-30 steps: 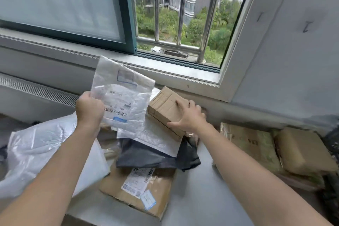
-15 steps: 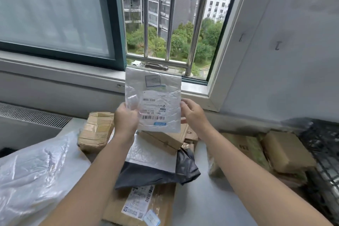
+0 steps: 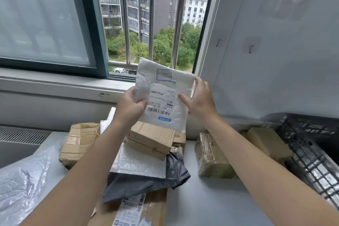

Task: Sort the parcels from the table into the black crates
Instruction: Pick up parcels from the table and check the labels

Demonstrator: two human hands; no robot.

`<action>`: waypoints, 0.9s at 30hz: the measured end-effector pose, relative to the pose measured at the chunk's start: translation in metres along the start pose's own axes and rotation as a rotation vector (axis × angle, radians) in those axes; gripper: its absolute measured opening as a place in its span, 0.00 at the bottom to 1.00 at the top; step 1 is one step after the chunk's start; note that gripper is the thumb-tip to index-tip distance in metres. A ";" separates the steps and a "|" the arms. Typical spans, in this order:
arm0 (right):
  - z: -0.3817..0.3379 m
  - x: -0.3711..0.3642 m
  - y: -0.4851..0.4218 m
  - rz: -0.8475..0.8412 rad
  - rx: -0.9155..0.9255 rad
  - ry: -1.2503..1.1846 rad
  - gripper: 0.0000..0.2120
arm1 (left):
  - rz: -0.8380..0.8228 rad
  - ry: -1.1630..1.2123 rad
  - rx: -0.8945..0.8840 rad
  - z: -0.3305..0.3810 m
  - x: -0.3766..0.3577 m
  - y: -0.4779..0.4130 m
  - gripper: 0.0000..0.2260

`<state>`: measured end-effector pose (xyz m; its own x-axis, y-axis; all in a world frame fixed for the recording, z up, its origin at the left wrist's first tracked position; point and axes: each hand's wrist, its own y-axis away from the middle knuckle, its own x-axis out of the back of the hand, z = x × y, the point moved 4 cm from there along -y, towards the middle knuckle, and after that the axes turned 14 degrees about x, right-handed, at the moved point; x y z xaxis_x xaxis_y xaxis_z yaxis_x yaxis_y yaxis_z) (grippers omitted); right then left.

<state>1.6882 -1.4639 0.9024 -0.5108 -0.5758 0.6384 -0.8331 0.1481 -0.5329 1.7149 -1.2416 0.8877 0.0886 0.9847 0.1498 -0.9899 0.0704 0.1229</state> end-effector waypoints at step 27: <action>0.022 0.125 0.037 -0.056 -0.014 0.110 0.25 | -0.605 -0.348 -0.144 0.084 -0.078 0.038 0.10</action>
<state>1.5978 -1.5480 0.9502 -0.4826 -0.4918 0.7248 -0.8637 0.1297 -0.4870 1.6796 -1.3286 0.9631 0.6335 0.6598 0.4042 -0.7586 0.6326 0.1563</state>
